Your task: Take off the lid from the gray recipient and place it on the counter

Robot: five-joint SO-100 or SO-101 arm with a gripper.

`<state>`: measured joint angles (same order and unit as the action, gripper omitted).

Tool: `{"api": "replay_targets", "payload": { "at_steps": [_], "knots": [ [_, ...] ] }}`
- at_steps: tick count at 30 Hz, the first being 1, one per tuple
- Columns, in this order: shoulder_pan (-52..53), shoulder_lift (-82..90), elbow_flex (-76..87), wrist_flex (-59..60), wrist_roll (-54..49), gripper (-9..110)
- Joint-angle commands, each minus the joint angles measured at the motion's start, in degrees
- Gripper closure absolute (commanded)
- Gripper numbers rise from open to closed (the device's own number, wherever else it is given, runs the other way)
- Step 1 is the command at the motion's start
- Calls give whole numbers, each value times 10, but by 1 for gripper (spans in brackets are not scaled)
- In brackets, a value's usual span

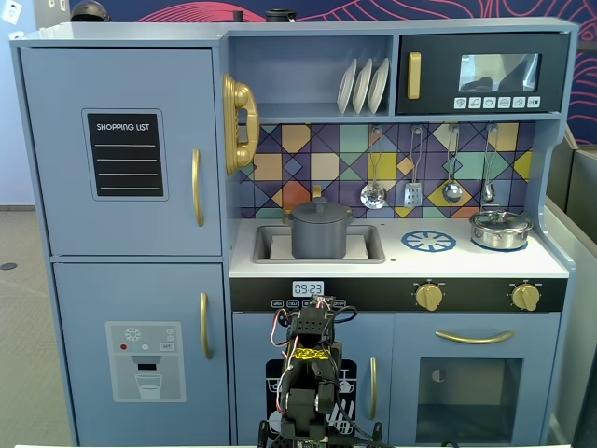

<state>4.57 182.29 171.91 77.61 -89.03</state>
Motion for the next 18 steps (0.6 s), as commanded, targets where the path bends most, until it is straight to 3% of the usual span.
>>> {"api": "replay_targets", "payload": {
  "at_steps": [1,10,14,18],
  "knots": [
    [7,-7,-35,37,14,102],
    [-1,-155,-381,-202,-7,102],
    [-20,-184,-465,-313,3,102],
    [-36,-200,-504,-345,-14,102]
  ]
}}
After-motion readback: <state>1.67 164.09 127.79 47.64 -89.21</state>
